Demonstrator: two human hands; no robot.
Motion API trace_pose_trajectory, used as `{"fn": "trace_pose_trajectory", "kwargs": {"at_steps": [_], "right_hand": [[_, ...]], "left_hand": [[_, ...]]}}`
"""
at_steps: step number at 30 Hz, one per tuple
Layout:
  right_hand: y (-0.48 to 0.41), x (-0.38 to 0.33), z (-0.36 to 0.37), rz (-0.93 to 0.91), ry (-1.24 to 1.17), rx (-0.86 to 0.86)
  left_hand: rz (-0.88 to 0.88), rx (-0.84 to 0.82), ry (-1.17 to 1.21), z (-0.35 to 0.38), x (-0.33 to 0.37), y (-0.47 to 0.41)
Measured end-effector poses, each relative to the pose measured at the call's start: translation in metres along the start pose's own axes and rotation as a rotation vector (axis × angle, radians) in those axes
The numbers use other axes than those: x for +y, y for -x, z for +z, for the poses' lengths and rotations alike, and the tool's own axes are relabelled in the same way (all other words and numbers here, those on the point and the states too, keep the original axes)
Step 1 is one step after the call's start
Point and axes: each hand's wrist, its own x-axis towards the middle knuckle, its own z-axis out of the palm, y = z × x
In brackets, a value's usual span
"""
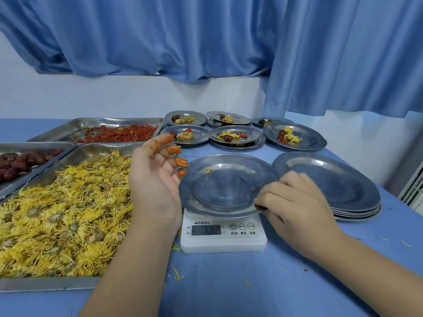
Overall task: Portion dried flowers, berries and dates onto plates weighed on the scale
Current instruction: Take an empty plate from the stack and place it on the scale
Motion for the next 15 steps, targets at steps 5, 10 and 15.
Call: {"fn": "trace_pose_trajectory", "kwargs": {"at_steps": [5, 10, 15], "right_hand": [[0.004, -0.001, -0.006, 0.023, -0.061, -0.102], [0.0, -0.01, -0.002, 0.207, -0.131, -0.153], [0.0, -0.01, -0.004, 0.342, -0.289, -0.237]], "left_hand": [[0.003, 0.004, -0.033, 0.0, -0.001, 0.001], [0.004, -0.003, -0.041, 0.0, -0.002, 0.0], [0.004, 0.004, -0.075, 0.0, -0.002, 0.001]]}}
